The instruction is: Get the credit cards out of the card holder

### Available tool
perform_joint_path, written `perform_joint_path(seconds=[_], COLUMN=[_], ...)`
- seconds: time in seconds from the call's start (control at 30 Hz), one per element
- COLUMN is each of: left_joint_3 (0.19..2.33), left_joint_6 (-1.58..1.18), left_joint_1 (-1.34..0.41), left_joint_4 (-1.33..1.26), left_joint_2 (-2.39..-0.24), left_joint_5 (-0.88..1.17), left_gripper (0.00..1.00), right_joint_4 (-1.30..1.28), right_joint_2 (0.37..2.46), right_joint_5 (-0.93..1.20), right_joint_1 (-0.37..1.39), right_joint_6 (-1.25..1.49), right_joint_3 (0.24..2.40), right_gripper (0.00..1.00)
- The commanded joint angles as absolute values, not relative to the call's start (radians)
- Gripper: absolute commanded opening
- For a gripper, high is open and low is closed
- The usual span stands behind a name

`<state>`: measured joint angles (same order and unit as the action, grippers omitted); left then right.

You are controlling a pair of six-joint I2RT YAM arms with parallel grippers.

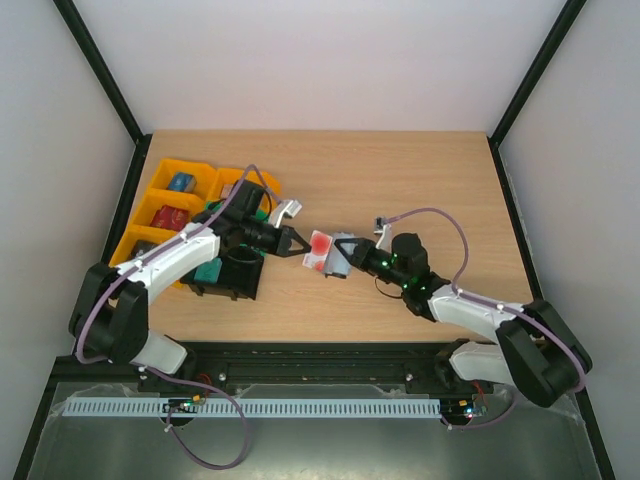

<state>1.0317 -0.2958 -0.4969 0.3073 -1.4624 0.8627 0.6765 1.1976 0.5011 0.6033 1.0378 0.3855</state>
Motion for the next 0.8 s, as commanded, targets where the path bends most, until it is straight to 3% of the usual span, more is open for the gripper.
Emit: perform_joint_path(seconds=[0.0, 0.07, 0.23, 0.47, 0.6, 0.63, 0.77], left_joint_3=[0.973, 0.993, 1.053, 1.272, 1.32, 1.325, 1.324], left_joint_6=[-0.239, -0.198, -0.153, -0.074, -0.054, -0.054, -0.049], left_joint_1=[-0.492, -0.49, -0.464, -0.32, -0.304, -0.305, -0.304], left_joint_4=[0.266, 0.296, 0.365, 0.543, 0.563, 0.566, 0.577], left_joint_2=[-1.49, -1.507, -1.507, -1.468, -1.427, -1.42, -1.392], left_joint_5=[0.742, 0.691, 0.655, 0.604, 0.618, 0.633, 0.668], left_gripper=[0.02, 0.02, 0.02, 0.02, 0.02, 0.02, 0.02], right_joint_4=[0.587, 0.59, 0.528, 0.722, 0.478, 0.41, 0.296], right_joint_2=[1.274, 1.327, 1.47, 1.484, 1.517, 1.54, 1.546], right_joint_5=[0.465, 0.483, 0.571, 0.824, 0.716, 0.684, 0.563], right_joint_1=[0.564, 0.538, 0.511, 0.542, 0.529, 0.516, 0.432], right_joint_6=[0.985, 0.973, 0.93, 1.005, 0.968, 0.963, 0.963], right_joint_3=[0.367, 0.37, 0.466, 0.615, 0.616, 0.602, 0.492], right_gripper=[0.09, 0.02, 0.02, 0.02, 0.03, 0.08, 0.6])
